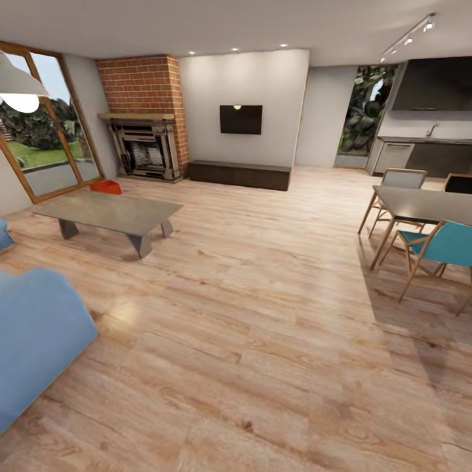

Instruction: Move the two storage containers from the living room to the garage. In the garage, place one container on the floor and stack the other container on top of it (either order is fine).

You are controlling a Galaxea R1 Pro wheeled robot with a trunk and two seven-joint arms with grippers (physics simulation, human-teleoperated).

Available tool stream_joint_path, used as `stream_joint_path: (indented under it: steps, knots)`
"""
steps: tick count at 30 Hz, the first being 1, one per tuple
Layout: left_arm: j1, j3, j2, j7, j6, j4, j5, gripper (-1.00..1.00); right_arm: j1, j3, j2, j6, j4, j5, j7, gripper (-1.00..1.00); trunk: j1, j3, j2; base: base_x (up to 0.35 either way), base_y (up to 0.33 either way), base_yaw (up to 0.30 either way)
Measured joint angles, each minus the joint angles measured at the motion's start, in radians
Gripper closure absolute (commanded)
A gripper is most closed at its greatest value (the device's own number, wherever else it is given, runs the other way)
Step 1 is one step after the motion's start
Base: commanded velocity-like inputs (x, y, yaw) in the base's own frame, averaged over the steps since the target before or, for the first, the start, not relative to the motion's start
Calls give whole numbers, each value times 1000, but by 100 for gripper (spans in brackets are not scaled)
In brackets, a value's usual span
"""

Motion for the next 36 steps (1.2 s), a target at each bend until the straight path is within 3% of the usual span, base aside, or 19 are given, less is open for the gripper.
stream_joint_path:
  steps: [36]
  knots:
    - [0, 0, 0, 0, 0, 0, 0, -100, 0, 0, 1, 0, 0, 0, 0, -100, 0, 0, 0, 322, 0, 0]
